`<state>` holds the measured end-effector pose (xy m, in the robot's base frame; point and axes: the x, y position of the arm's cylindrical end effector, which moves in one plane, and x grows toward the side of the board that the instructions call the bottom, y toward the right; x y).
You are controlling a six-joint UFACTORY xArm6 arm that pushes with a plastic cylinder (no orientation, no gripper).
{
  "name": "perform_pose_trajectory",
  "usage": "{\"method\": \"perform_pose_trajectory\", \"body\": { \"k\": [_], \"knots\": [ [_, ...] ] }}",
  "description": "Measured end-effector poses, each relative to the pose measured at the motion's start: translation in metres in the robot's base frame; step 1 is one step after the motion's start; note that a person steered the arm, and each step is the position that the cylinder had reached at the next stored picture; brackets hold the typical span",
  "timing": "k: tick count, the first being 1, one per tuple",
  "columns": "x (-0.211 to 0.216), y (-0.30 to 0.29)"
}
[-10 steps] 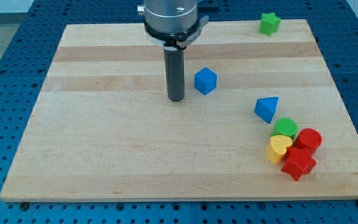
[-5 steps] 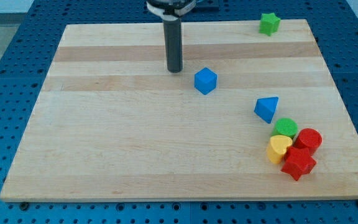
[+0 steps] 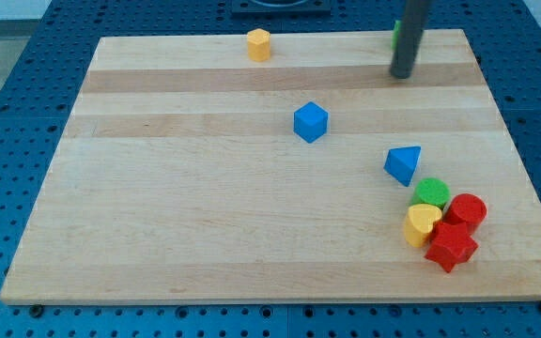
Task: Push the green star below the yellow hexagon
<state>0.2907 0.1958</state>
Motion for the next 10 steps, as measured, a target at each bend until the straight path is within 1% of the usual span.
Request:
{"method": "perform_pose_trajectory", "body": {
  "k": [1, 2, 3, 5, 6, 8, 10],
  "knots": [
    [-0.016, 0.064],
    [-0.048, 0.064],
    [-0.100, 0.062],
    [-0.098, 0.055],
    [-0.098, 0.024],
    [-0.072, 0.018],
    [-0.072, -0.036]
  ]
}}
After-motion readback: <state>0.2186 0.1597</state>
